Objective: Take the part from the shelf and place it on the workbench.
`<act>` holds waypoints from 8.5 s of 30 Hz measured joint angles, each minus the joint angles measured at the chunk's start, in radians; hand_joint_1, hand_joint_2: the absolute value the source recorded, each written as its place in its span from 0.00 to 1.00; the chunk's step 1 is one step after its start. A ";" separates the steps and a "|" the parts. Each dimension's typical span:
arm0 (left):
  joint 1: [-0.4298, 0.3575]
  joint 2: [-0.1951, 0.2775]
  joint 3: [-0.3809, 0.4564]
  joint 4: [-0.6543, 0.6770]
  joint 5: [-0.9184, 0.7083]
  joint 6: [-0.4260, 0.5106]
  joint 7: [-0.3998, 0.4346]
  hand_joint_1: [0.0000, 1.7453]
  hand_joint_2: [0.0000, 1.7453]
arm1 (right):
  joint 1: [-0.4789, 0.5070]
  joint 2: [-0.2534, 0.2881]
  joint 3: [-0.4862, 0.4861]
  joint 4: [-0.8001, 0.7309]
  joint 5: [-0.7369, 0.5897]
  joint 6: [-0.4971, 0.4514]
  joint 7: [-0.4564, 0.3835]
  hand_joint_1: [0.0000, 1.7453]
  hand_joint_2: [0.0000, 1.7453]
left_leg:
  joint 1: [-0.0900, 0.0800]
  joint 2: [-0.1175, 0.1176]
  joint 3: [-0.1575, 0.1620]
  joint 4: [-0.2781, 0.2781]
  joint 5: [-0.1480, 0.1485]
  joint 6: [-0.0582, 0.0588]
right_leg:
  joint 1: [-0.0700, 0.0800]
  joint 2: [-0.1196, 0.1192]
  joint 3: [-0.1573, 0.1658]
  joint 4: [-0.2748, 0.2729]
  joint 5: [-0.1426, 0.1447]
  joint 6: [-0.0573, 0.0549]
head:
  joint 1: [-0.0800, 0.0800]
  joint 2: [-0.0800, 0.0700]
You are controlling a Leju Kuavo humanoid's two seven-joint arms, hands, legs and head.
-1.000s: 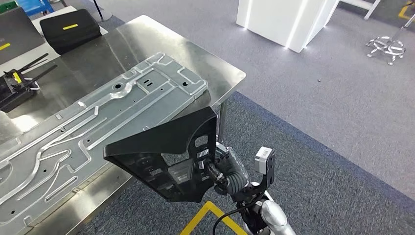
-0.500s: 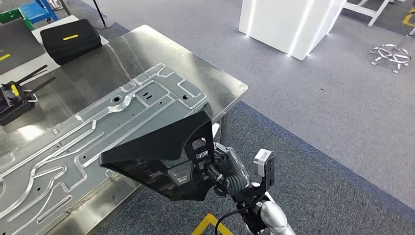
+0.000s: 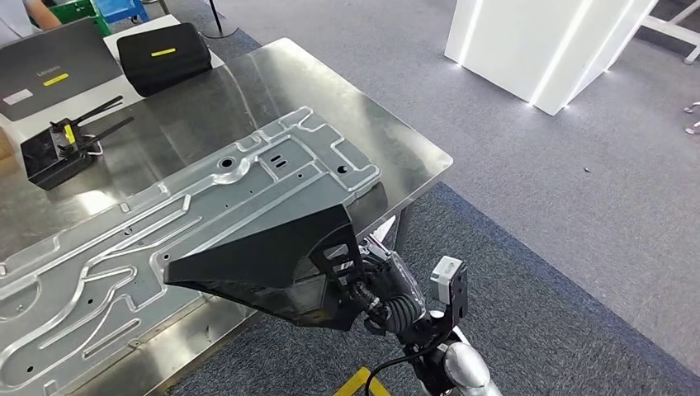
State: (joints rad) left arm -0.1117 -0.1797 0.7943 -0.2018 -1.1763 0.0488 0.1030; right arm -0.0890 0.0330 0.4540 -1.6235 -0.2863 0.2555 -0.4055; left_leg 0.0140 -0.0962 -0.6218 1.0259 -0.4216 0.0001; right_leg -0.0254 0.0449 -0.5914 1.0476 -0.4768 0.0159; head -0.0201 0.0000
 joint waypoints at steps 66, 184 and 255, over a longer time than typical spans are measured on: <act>-0.015 -0.017 -0.025 0.000 -0.039 -0.034 0.023 0.00 1.00 | -0.474 -0.018 -0.064 0.221 -0.193 -0.044 0.239 1.00 1.00 | -0.011 0.081 -0.031 0.101 -0.075 0.002 | 0.014 -0.047 0.010 -0.044 0.034 -0.037 | 0.000 0.000; -0.042 -0.061 -0.115 0.000 -0.165 -0.017 -0.001 0.00 0.00 | -0.399 0.294 -0.471 0.405 1.727 -0.945 0.076 0.00 0.00 | -0.010 0.090 0.027 -0.007 -0.018 0.014 | 0.017 -0.042 -0.020 -0.008 0.026 -0.010 | 0.002 0.000; -0.031 -0.073 -0.108 0.001 -0.146 -0.039 -0.013 0.00 0.00 | -1.021 -0.112 0.452 0.952 1.856 -0.947 0.984 0.00 0.00 | -0.004 0.091 -0.109 0.266 -0.125 -0.010 | 0.014 -0.041 -0.033 -0.021 0.049 -0.035 | 0.001 0.000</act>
State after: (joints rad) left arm -0.1432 -0.2525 0.6863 -0.2010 -1.3218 0.0096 0.0904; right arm -1.1095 -0.0793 0.9056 -0.6712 1.5700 -0.6917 0.5787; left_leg 0.0103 -0.0052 -0.7311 1.2917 -0.5470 -0.0095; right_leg -0.0115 0.0035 -0.6247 1.0268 -0.4276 -0.0192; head -0.0189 0.0000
